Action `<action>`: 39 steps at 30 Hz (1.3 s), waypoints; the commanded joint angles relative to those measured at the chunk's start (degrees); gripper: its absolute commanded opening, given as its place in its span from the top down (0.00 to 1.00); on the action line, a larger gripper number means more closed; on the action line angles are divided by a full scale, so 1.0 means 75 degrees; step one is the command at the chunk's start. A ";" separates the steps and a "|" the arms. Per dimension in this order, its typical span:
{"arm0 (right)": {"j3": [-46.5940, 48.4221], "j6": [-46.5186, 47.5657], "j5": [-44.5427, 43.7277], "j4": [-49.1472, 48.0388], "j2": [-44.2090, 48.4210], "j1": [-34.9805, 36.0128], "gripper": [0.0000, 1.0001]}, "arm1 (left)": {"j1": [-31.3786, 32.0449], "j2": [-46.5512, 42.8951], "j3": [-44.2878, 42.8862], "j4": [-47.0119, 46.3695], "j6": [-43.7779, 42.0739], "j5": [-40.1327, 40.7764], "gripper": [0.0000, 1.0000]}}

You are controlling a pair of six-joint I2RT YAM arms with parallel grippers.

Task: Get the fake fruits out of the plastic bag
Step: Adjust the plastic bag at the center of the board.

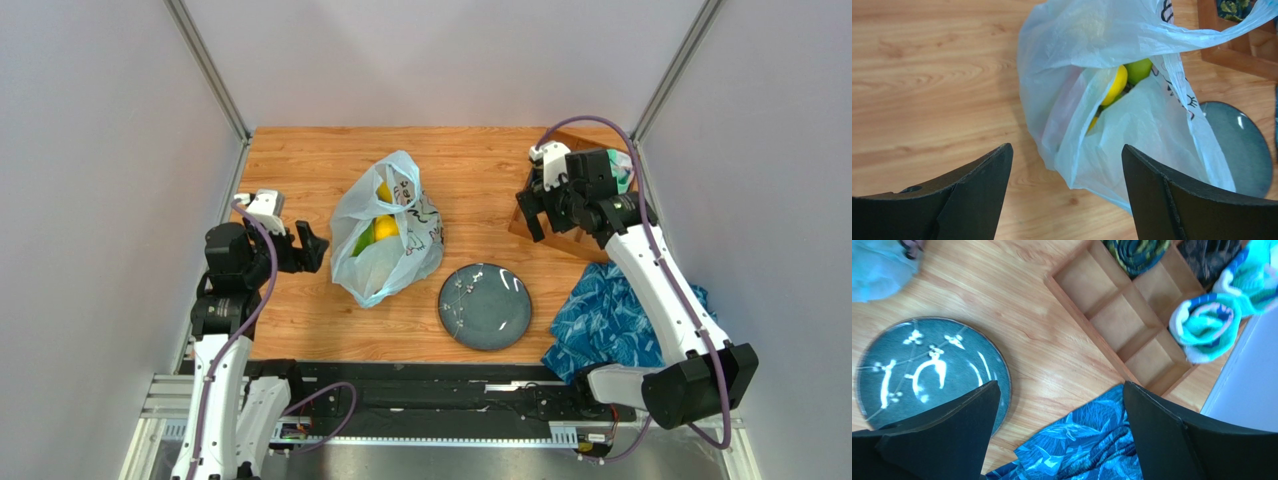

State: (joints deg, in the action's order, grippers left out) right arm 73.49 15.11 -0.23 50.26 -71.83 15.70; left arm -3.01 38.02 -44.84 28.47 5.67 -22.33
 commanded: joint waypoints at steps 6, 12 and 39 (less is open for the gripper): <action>0.3230 0.0608 0.2278 -0.0011 -0.1107 0.0518 0.00 | 0.0014 -0.0218 -0.0326 0.1231 0.1669 -0.0900 0.01; 0.4170 0.1453 0.2164 0.0026 -0.1555 0.1725 0.00 | 0.0014 0.0484 0.0025 0.1114 0.2115 -0.1429 0.01; 0.6021 -0.1463 0.2034 -0.0795 -0.4684 0.3309 0.02 | 0.0295 0.2477 0.1772 -0.0245 0.4611 -0.2905 0.15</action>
State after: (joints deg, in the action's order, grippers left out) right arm 117.84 9.26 11.51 45.17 -106.83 40.58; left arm -1.10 55.55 -31.55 31.03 37.12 -40.80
